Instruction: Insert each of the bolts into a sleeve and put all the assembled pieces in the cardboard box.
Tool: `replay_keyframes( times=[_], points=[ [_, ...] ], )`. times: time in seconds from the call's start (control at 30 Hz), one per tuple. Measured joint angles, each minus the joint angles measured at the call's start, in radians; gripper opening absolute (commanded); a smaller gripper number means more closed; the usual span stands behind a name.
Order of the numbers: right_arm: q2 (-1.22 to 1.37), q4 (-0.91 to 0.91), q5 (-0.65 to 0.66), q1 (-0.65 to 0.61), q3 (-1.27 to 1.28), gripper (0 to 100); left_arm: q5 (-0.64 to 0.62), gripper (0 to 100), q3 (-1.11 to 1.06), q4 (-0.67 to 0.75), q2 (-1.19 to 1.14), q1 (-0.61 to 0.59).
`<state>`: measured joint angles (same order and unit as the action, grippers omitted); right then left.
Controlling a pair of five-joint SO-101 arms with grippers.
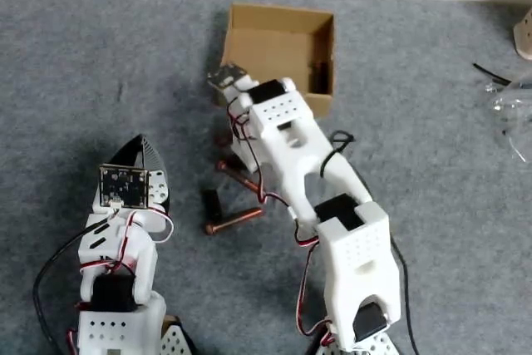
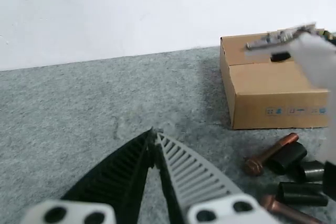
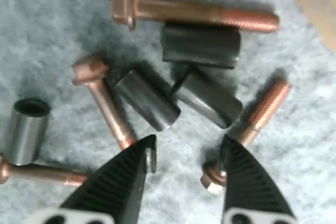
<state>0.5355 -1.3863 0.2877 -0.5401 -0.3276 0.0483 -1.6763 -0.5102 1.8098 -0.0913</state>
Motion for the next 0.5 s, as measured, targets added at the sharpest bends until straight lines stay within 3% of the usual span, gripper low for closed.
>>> replay_keyframes(
  times=[0.27,0.5],
  points=[
    [0.002,0.026,0.008,0.0,-0.029,18.3,0.0,1,0.0,0.0,0.0,0.0],
    [0.002,0.097,0.152,0.0,-0.029,18.3,0.0,1,0.0,0.002,0.0,0.0]
  ],
)
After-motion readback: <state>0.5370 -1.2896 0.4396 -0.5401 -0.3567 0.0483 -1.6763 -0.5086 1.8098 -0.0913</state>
